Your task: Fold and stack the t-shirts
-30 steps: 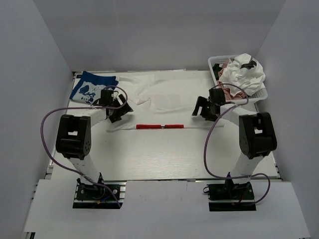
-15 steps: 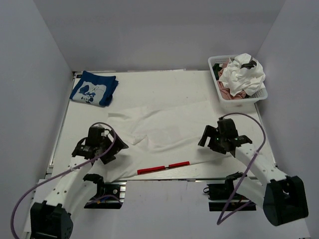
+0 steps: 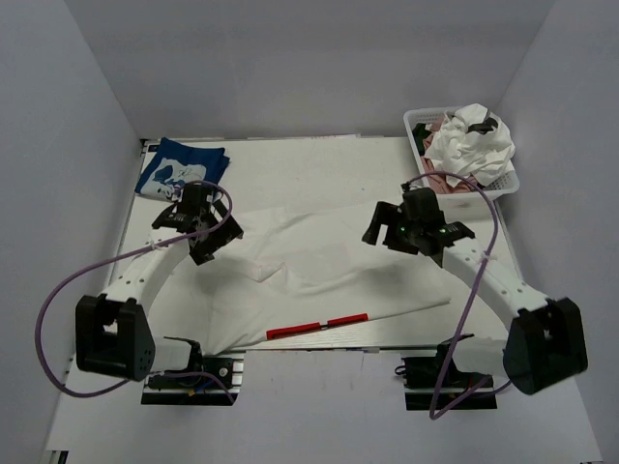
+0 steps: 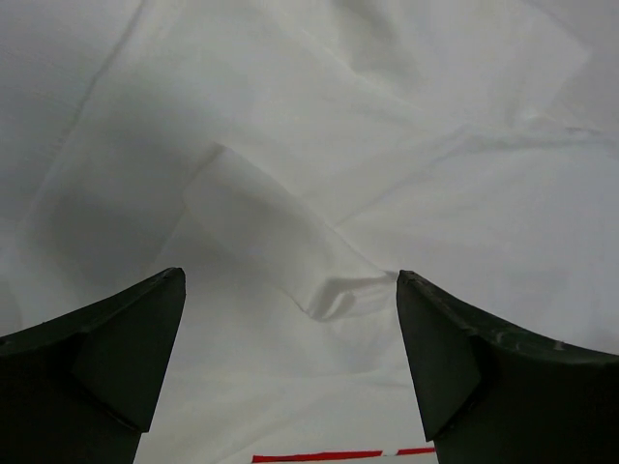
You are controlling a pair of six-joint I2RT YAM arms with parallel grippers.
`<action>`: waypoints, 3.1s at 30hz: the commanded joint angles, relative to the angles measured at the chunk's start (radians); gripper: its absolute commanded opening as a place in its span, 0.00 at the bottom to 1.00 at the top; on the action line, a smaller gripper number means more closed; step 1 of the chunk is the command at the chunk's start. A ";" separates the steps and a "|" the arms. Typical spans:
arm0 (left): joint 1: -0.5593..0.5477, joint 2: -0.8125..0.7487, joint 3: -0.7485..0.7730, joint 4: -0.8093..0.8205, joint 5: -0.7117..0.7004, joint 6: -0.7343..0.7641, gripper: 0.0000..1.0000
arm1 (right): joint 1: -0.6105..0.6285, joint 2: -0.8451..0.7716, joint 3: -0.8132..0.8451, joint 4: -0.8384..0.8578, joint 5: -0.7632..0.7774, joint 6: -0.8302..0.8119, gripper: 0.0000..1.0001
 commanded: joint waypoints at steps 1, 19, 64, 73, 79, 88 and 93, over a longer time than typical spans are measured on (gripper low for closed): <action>0.017 0.090 0.096 0.051 -0.134 0.018 1.00 | 0.066 0.113 0.085 0.046 -0.010 -0.033 0.90; 0.099 0.719 0.555 0.066 -0.121 0.194 0.89 | 0.084 0.339 0.203 -0.066 0.123 -0.111 0.90; -0.360 0.157 -0.019 0.223 -0.077 0.210 0.92 | 0.083 0.254 0.070 0.032 0.146 -0.148 0.90; -0.351 0.328 0.036 0.192 -0.079 0.178 0.83 | 0.081 0.274 0.077 0.003 0.203 -0.151 0.90; -0.351 0.275 -0.001 0.263 0.019 0.178 0.45 | 0.081 0.285 0.079 0.000 0.218 -0.149 0.90; -0.351 0.199 0.013 0.298 0.041 0.228 0.00 | 0.081 0.279 0.062 0.000 0.261 -0.128 0.90; -0.351 0.170 0.013 0.269 -0.016 0.217 0.00 | 0.081 0.273 0.056 0.000 0.267 -0.134 0.90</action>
